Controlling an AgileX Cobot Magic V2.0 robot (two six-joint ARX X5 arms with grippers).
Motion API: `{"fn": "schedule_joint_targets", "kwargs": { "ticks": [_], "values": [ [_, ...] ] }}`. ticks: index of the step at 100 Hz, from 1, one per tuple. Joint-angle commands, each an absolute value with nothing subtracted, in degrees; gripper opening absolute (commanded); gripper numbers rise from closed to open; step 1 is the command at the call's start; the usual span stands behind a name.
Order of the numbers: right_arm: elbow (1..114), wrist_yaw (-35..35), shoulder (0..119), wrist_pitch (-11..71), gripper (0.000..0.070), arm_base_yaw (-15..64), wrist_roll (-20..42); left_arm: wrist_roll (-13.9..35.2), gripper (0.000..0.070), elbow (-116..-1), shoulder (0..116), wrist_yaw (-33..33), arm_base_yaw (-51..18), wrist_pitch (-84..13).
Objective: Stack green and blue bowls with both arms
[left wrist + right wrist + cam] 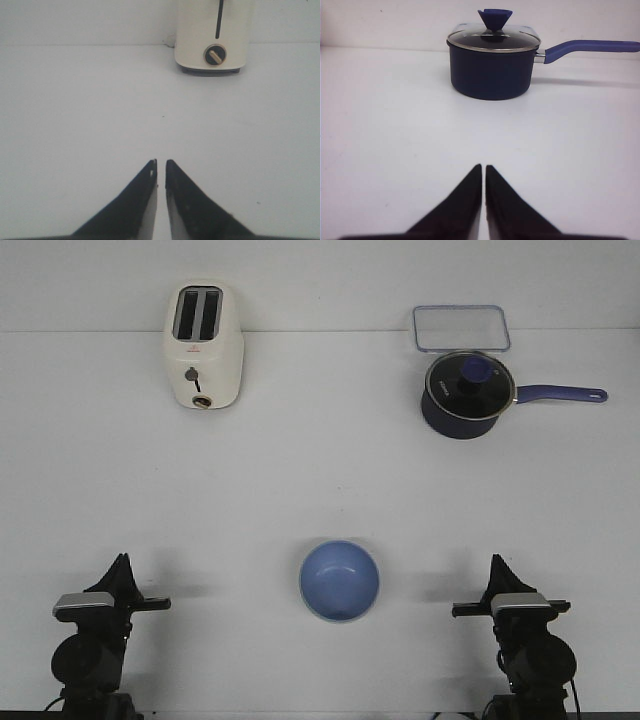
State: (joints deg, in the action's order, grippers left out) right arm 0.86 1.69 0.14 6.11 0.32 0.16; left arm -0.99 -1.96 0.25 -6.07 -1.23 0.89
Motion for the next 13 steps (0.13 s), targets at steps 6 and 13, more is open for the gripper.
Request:
{"fn": "schedule_joint_targets", "kwargs": {
  "ticks": [6, 13],
  "values": [
    [0.7, 1.5, 0.1, 5.4, 0.0013, 0.3, 0.1, -2.0, 0.0014, -0.8, 0.2, -6.0, -1.1, 1.7],
    [0.7, 1.5, 0.1, 5.4, 0.0013, 0.3, 0.1, -2.0, 0.0014, -0.8, 0.2, -6.0, -1.1, 1.8]
  ]
}}
